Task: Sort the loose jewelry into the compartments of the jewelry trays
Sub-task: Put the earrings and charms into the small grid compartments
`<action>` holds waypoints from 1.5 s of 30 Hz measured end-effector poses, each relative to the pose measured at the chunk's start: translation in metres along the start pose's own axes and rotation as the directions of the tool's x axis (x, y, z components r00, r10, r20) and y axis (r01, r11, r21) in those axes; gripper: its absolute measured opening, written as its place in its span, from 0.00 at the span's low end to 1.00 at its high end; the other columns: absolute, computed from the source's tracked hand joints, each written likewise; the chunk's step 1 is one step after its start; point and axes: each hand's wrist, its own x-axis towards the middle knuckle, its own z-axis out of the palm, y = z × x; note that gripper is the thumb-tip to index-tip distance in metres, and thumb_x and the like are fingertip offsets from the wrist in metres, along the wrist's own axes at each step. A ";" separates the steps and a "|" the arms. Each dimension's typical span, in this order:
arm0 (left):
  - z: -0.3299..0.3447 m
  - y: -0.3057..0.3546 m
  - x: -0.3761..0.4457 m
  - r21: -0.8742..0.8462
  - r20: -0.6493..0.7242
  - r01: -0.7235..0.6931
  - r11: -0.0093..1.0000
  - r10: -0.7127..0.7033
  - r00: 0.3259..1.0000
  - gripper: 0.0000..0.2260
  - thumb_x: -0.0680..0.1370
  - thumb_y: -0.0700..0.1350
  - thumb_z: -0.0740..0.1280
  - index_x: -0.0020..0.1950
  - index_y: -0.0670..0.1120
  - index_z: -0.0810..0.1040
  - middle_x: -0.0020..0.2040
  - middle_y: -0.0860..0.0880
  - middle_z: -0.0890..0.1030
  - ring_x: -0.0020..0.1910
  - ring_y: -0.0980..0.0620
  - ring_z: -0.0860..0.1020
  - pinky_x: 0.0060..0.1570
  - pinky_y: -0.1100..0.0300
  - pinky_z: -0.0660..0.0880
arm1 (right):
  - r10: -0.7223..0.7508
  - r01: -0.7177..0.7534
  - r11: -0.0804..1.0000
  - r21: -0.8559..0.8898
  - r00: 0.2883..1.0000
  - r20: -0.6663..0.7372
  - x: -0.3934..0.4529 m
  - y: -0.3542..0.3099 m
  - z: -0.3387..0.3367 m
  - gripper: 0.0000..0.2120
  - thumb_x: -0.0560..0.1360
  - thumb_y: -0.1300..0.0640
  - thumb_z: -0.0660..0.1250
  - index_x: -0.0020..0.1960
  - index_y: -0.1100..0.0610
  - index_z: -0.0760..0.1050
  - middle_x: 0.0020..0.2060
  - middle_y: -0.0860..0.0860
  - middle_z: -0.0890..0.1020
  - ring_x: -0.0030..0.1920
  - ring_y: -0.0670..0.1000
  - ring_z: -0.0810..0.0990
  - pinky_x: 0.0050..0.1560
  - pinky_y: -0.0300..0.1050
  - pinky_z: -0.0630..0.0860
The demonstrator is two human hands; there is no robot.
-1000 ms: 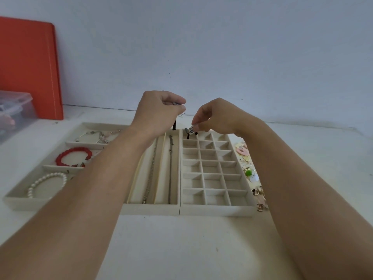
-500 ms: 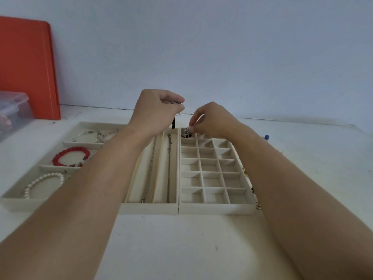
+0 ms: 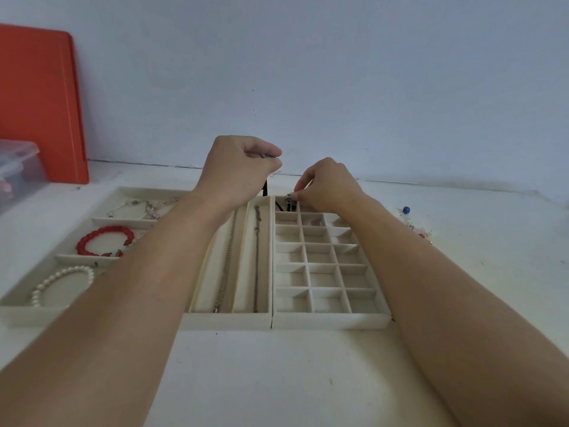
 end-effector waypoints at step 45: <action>0.003 0.002 -0.003 0.034 0.038 -0.013 0.999 0.012 0.999 0.06 0.77 0.42 0.72 0.51 0.50 0.86 0.50 0.48 0.86 0.52 0.53 0.82 0.42 0.69 0.73 | -0.086 0.100 0.994 -0.050 0.969 0.230 -0.006 -0.007 0.006 0.06 0.79 0.52 0.68 0.48 0.46 0.83 0.32 0.44 0.79 0.32 0.45 0.77 0.34 0.39 0.71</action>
